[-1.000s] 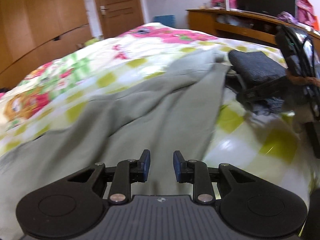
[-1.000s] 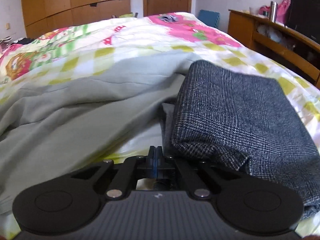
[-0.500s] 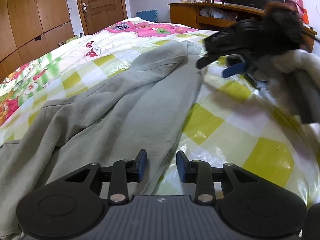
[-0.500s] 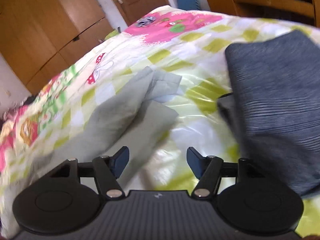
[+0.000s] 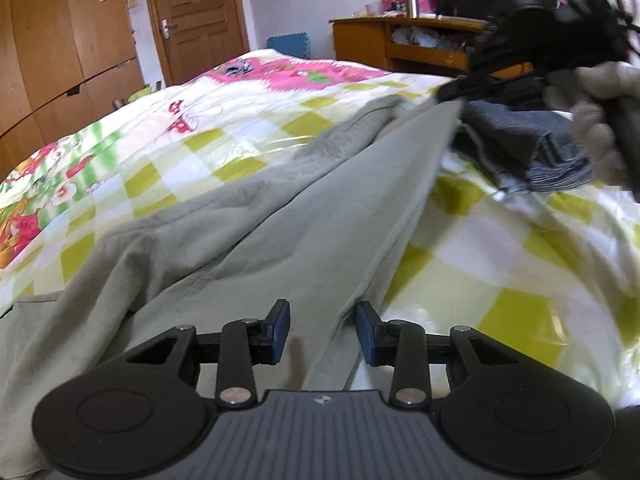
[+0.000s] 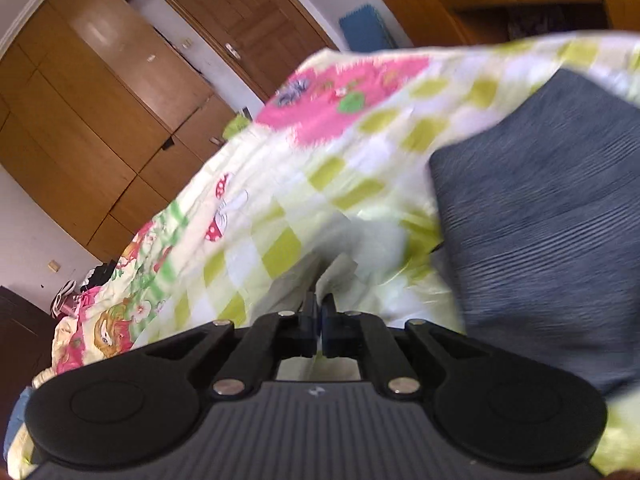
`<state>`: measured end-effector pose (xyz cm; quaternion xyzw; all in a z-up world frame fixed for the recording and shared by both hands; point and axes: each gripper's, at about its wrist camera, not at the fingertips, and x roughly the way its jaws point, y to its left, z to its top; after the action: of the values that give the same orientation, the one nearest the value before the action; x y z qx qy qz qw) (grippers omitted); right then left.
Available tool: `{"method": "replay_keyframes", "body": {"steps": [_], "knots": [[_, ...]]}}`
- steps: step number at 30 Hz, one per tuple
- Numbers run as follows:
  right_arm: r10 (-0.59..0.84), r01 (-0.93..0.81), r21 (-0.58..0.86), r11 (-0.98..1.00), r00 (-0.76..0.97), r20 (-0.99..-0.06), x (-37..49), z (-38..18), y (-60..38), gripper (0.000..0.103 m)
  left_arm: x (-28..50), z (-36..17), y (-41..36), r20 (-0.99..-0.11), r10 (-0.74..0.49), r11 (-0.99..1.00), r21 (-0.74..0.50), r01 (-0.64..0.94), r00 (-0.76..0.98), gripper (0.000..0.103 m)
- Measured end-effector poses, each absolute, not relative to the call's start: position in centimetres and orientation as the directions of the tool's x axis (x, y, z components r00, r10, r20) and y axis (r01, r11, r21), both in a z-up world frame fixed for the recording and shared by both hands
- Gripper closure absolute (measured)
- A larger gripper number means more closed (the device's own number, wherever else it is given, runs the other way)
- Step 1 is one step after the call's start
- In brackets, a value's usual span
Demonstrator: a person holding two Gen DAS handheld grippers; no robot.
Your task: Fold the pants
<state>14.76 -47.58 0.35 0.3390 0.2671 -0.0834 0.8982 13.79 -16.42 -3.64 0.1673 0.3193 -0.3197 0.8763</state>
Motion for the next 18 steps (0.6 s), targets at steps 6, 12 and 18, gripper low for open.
{"method": "replay_keyframes", "body": {"steps": [6,12,18], "knots": [[-0.144,0.450,0.258,0.855,0.685,-0.714,11.3,-1.2,-46.3,0.099,11.8,-3.9,-15.6,-0.677,-0.464,0.722,0.085,0.687,0.571,0.048],[-0.192,0.313,0.092,0.945,0.761,-0.620,10.6,2.1,-39.4,0.069,11.7,-2.2,-8.6,-0.662,-0.387,0.785,0.128,0.606,0.642,0.046],[0.044,-0.064,-0.012,0.998,0.792,-0.608,17.2,3.7,-30.3,0.055,14.7,-0.1,1.7,-0.611,-0.215,0.853,0.262,0.451,0.762,0.038]]}}
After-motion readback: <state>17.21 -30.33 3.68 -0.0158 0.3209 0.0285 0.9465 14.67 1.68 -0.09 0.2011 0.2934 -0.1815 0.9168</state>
